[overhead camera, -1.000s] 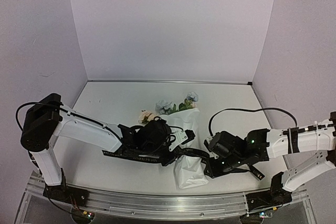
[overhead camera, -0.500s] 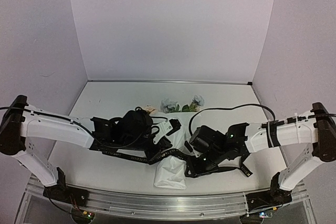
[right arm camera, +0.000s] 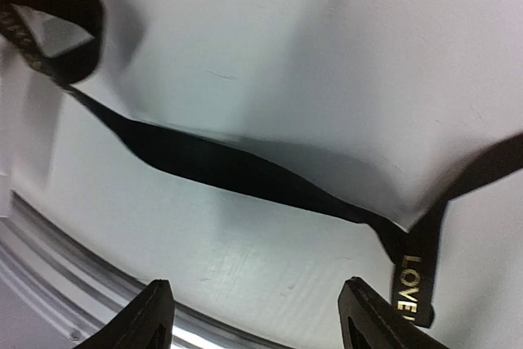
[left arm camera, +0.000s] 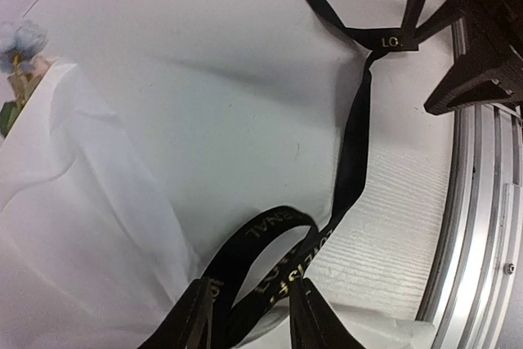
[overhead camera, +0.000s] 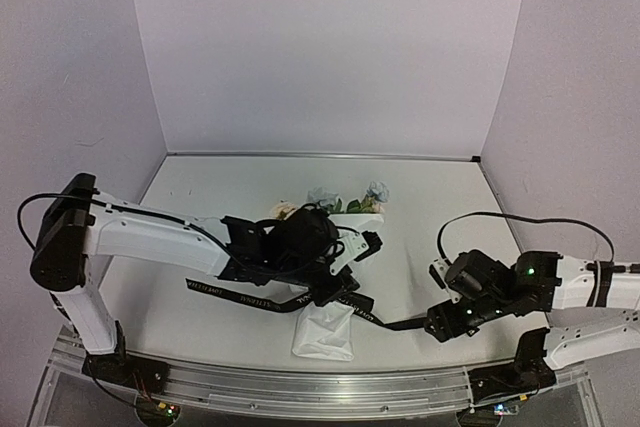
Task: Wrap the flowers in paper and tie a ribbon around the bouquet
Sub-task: Cross the half-tied ribbon over the folded bouquet.
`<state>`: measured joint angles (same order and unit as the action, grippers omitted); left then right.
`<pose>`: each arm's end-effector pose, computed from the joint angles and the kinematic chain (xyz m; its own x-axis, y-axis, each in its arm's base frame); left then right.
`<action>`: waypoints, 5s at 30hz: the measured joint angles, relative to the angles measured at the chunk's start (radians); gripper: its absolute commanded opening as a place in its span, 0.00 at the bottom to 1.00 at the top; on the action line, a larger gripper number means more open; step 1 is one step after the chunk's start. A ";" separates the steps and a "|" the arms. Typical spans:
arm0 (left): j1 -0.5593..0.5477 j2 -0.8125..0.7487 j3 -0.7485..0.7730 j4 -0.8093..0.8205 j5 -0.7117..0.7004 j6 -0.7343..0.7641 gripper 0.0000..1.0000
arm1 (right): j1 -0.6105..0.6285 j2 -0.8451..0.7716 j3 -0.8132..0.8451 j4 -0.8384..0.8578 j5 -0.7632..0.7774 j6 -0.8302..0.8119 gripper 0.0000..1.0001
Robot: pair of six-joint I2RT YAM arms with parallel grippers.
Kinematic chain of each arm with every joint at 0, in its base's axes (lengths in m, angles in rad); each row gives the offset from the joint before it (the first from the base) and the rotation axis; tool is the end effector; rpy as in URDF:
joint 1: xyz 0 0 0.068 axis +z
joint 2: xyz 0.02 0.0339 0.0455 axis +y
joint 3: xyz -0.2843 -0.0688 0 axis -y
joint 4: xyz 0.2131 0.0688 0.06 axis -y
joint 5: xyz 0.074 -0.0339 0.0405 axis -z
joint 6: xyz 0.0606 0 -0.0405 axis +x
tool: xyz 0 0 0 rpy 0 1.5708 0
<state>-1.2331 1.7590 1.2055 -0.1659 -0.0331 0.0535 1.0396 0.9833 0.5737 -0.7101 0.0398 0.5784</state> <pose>0.1302 -0.3647 0.2431 -0.1680 0.6398 -0.7500 0.9451 0.3209 0.0620 0.0732 0.1199 0.1992 -0.8479 -0.3649 -0.3846 -0.4648 0.8606 0.2083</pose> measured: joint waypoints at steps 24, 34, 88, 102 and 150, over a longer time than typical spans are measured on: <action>-0.087 0.355 0.366 -0.305 -0.103 0.030 0.03 | -0.053 -0.126 -0.075 -0.103 0.072 -0.066 0.76; -0.086 0.270 0.249 -0.196 -0.137 0.022 0.00 | -0.098 0.070 0.054 -0.107 0.034 -0.215 0.73; 0.007 0.065 0.047 0.030 -0.011 -0.106 0.00 | -0.245 0.400 0.087 0.091 0.020 -0.363 0.53; 0.010 0.046 0.028 0.055 0.021 -0.106 0.00 | -0.247 0.444 0.067 0.151 -0.068 -0.253 0.00; -0.023 0.355 0.136 0.127 0.223 0.032 0.00 | -0.342 0.902 1.178 -0.433 -0.598 -0.077 0.00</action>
<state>-1.2560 2.1135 1.3417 -0.0393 0.1898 0.0851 0.6979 1.8851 1.7520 -1.1431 -0.5581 0.5011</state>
